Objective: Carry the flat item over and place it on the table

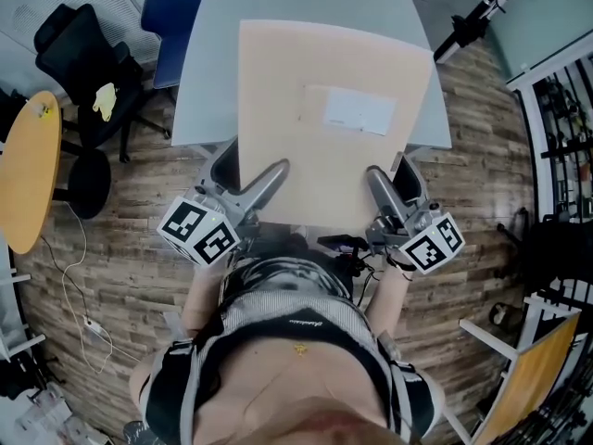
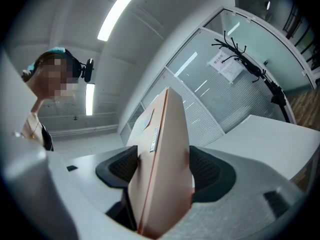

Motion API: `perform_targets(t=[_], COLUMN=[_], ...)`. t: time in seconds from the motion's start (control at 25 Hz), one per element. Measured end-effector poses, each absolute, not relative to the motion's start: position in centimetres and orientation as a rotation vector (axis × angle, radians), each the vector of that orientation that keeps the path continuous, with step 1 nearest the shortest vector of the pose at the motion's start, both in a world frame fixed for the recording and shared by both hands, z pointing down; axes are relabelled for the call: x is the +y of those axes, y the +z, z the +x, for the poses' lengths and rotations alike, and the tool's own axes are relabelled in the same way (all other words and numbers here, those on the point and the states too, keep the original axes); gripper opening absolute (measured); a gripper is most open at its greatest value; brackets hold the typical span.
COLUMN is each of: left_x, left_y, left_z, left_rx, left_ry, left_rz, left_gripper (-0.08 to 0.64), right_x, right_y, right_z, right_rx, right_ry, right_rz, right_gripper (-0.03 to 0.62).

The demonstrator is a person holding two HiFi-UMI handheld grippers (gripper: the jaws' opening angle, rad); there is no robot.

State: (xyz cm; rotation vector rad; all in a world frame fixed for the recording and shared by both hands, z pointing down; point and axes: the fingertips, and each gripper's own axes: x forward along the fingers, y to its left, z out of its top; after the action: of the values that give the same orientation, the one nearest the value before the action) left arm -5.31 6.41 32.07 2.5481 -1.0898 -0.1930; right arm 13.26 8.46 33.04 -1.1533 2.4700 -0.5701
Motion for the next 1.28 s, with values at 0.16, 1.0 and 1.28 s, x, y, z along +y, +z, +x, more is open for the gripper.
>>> perform_targets(t=[0.16,1.0,1.28], left_x=[5.5,0.6,-2.9], left_y=[31.7,31.6,31.9], left_z=[-5.3,-4.9,-4.5], left_rx=[-1.076,-1.055,-1.047], left_ry=[-0.176,-0.175,-0.171], left_rz=[2.553,2.555,2.544], left_gripper=[0.371,0.371,0.371], right_x=[7.7,3.1,-0.3], right_y=[32.8,32.6,32.8], right_z=[13.3,13.6,14.0], right_rx=[2.457,2.452,2.448], right_ry=[-0.56,-0.555,-0.574], right_rz=[-1.17,-1.202,-1.216], right_gripper=[0.302,0.301,0.301])
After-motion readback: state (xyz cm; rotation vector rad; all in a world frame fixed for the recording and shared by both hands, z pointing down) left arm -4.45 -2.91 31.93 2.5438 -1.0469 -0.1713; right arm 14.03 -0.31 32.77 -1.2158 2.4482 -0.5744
